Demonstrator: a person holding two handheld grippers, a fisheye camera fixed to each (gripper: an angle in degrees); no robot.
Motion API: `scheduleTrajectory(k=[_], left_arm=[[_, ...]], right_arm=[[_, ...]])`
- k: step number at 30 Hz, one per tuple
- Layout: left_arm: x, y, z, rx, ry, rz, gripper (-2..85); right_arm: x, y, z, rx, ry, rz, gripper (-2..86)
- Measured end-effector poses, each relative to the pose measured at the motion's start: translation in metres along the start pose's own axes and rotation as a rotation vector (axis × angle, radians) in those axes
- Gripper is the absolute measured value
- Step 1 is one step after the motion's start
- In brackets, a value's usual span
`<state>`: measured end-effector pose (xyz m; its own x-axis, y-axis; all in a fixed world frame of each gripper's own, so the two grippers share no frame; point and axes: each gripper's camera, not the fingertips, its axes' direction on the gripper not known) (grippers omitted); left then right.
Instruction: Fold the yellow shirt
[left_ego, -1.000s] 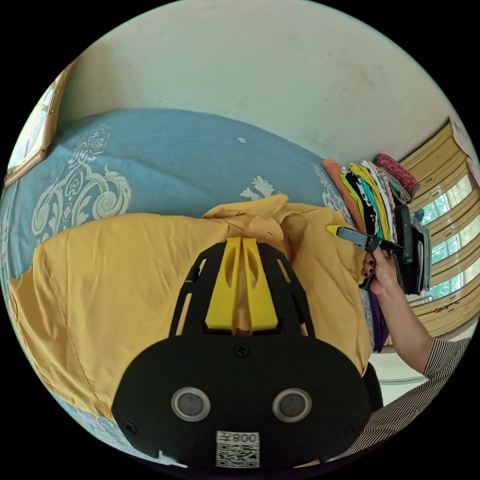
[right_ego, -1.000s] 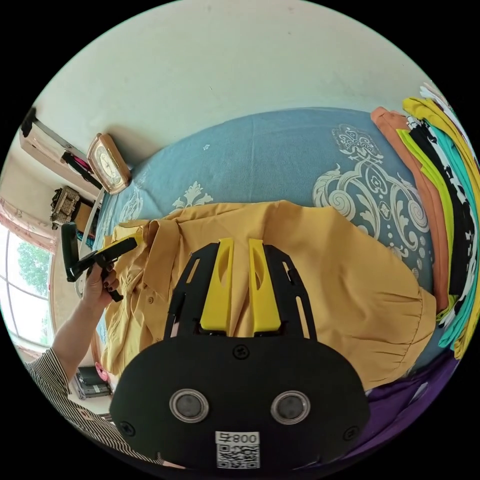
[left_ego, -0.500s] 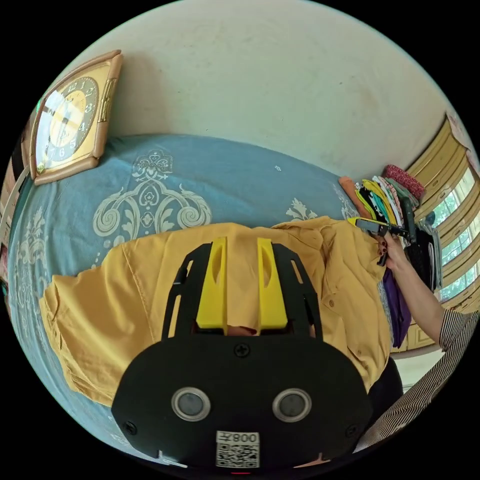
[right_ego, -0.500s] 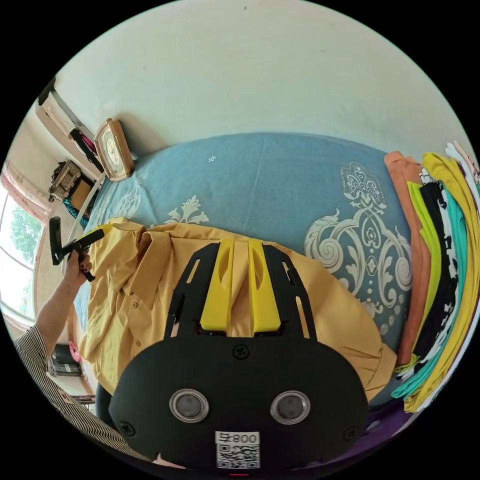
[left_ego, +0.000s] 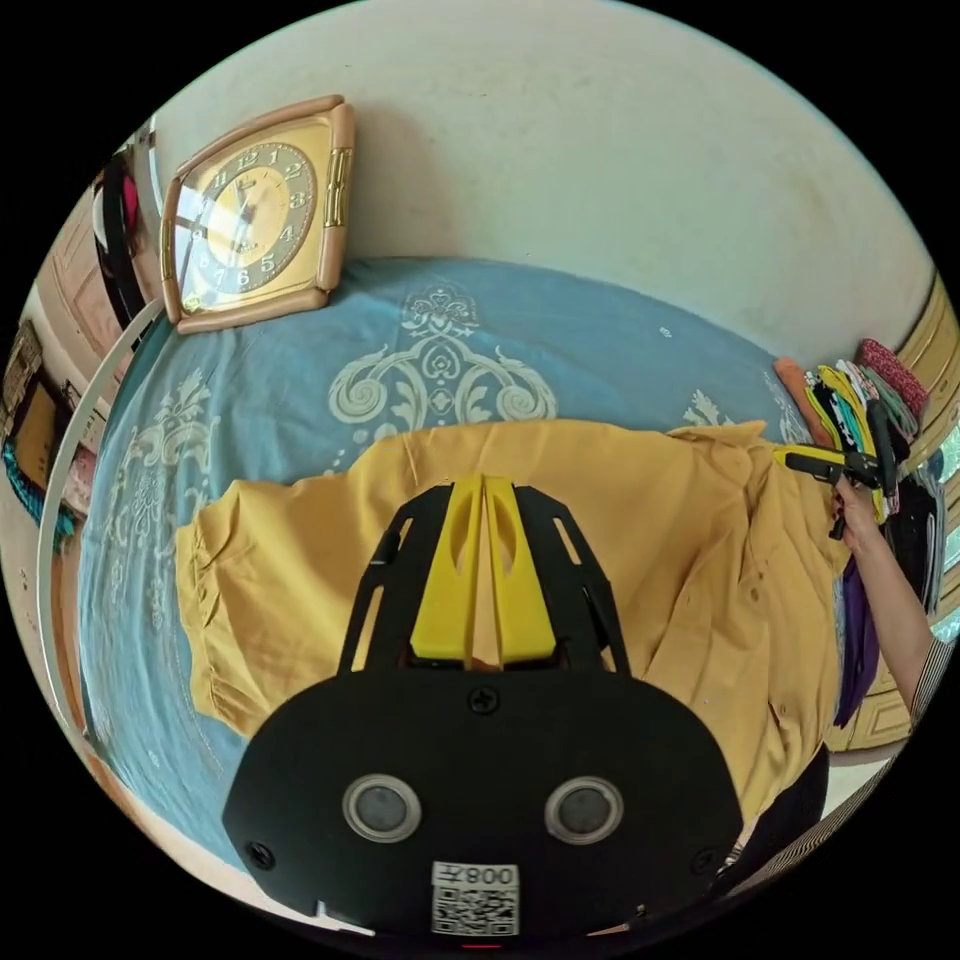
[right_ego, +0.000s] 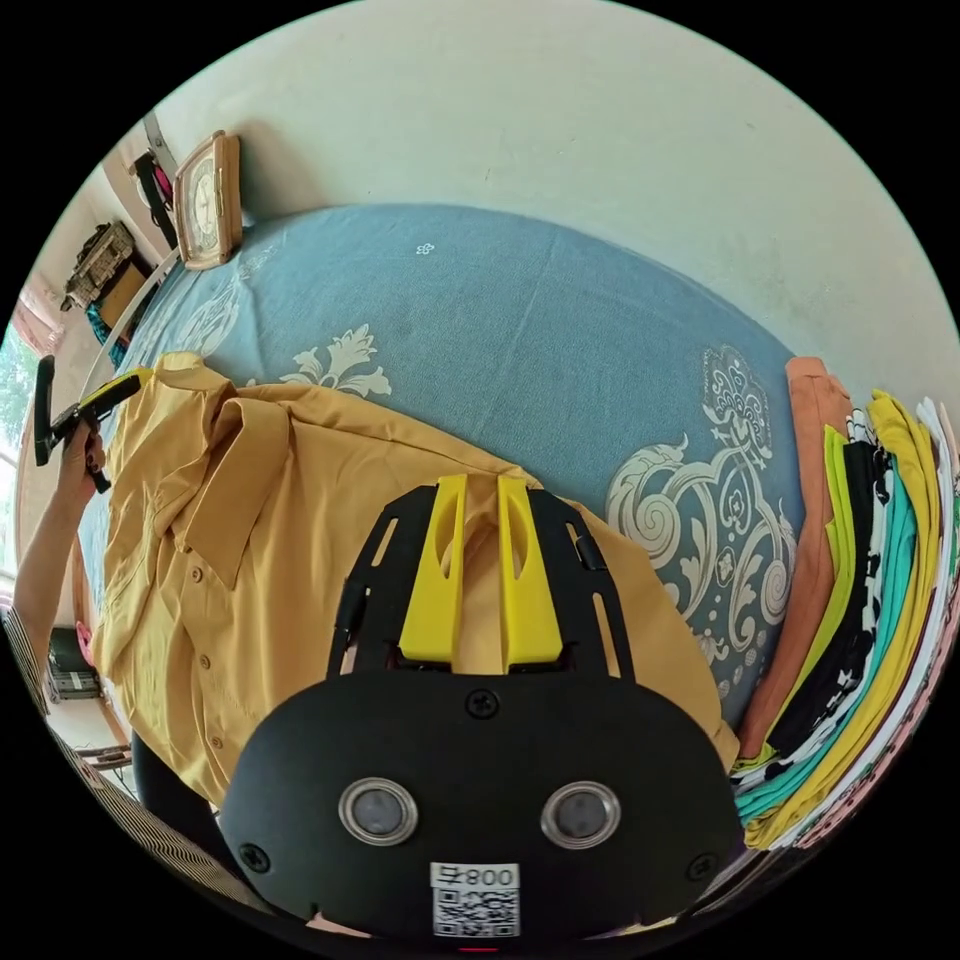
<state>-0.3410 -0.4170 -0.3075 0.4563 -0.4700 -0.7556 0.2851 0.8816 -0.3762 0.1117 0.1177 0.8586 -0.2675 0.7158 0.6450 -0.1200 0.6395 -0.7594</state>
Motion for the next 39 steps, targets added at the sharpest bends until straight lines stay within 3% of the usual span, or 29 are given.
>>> scheduleTrajectory(k=[6, 12, 18, 23, 26, 28, 31, 35, 39], left_arm=[[0.050, -0.028, 0.016, 0.013, 0.170, 0.233, 9.3], [0.104, -0.064, 0.074, -0.207, 0.040, 0.443, 4.6], [0.073, -0.043, 0.018, 0.004, 0.070, 0.348, 0.8], [0.012, -0.023, -0.025, 0.153, 0.053, 0.158, 0.8], [-0.002, -0.026, -0.002, 0.064, 0.076, 0.146, 1.7], [-0.001, -0.024, 0.016, -0.006, 0.020, 0.123, 2.8], [-0.007, -0.013, 0.009, 0.039, 0.128, 0.091, 6.3], [-0.016, 0.008, -0.025, 0.123, 0.235, 0.114, 9.2], [-0.007, 0.021, -0.033, 0.094, 0.258, 0.213, 10.4]], right_arm=[[-0.020, -0.008, -0.005, 0.065, -0.011, -0.085, 7.1], [-0.045, -0.030, 0.027, -0.034, 0.029, -0.216, 7.8], [-0.043, -0.027, 0.025, -0.025, 0.059, -0.233, 0.7], [-0.010, -0.020, -0.026, 0.132, -0.021, -0.105, 0.3], [0.018, -0.023, -0.040, 0.189, -0.119, -0.007, 0.6], [0.024, -0.035, -0.013, 0.061, -0.166, 0.018, 1.0], [0.026, -0.033, 0.006, -0.011, -0.102, 0.056, 2.2], [0.036, -0.014, -0.025, 0.109, -0.134, 0.097, 5.7], [0.015, 0.005, -0.056, 0.184, -0.284, 0.024, 8.4]])
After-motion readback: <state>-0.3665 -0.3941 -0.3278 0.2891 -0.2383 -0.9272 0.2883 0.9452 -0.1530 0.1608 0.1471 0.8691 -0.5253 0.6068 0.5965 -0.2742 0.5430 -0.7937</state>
